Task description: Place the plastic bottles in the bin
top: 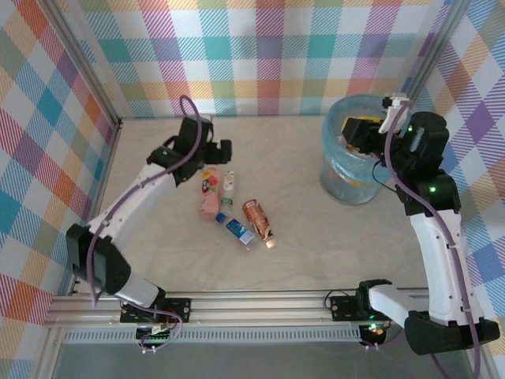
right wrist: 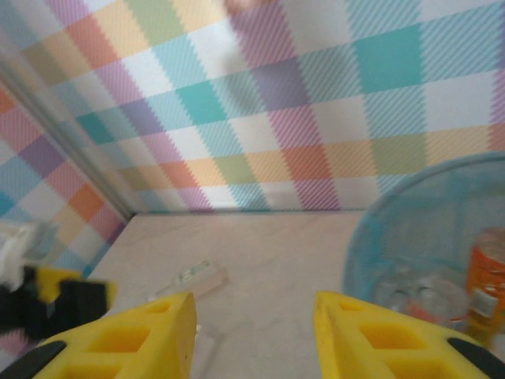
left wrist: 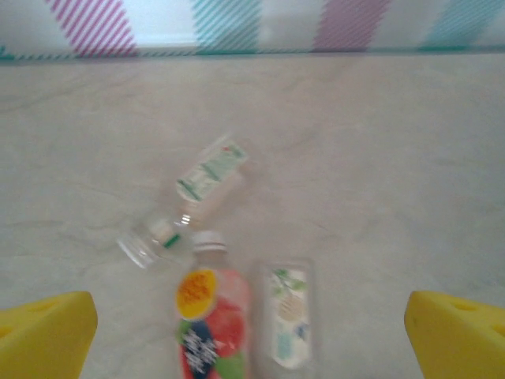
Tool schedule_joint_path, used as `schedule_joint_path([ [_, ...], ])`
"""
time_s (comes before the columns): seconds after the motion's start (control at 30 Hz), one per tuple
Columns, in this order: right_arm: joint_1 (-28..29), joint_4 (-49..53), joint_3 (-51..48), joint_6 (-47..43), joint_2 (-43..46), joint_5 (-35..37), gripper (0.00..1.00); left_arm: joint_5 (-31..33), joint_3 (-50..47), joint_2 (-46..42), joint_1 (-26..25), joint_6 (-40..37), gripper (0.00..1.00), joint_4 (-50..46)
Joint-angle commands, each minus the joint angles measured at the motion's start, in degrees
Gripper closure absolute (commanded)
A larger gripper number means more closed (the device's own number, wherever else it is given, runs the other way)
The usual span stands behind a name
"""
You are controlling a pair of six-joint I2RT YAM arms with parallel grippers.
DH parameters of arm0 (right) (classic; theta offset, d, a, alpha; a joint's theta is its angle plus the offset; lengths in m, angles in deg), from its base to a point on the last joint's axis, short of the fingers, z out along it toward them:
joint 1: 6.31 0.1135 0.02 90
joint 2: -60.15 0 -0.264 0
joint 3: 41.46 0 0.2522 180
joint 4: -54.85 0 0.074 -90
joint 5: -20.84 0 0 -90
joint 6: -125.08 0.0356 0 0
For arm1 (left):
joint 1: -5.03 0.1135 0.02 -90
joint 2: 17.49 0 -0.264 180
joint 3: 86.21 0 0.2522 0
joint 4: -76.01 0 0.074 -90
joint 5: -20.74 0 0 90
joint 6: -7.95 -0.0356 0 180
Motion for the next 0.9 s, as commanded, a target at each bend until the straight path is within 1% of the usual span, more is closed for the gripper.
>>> schedule_joint_path([
  [0.0, 4.78, -2.08, -2.09, 0.48, -2.3, -2.26, 0.54, -9.38, 6.17, 6.71, 5.82, -5.12, 0.0, -3.34],
  [0.1, 9.19, -3.49, -3.52, 0.36, -3.81, -2.32, 0.53, -12.03, 11.98, 14.3, 9.54, -8.62, 0.0, -3.99],
  [0.23, 14.56, -10.21, -9.06, 0.81, -4.37, -1.79, 0.53, -16.84, 22.98, 25.5, 12.5, -12.89, 0.0, -8.85],
  [0.3, 16.07, -10.75, -10.0, 0.31, -5.1, -1.58, 0.53, -19.19, 29.38, 31.09, 13.37, -14.57, 0.0, -12.58],
  [0.43, 17.06, -9.61, -10.0, 0.07, -6.8, -1.09, 0.52, -20.94, 41.29, 41.15, 13.76, -17.69, 0.02, -20.25],
  [0.57, 17.33, -8.86, -10.27, -0.37, -7.43, -0.99, 0.51, -20.72, 45.97, 46.17, 13.97, -19.21, 0.02, -21.96],
  [0.67, 17.33, -8.55, -10.42, -0.56, -7.95, -1.0, 0.51, -22.58, 48.04, 48.6, 13.97, -20.24, 0.03, -23.14],
  [0.87, 17.34, -7.91, -10.19, -0.76, -9.31, -1.26, 0.5, -24.2, 48.01, 50.88, 13.97, -21.17, 0.07, -24.34],
])
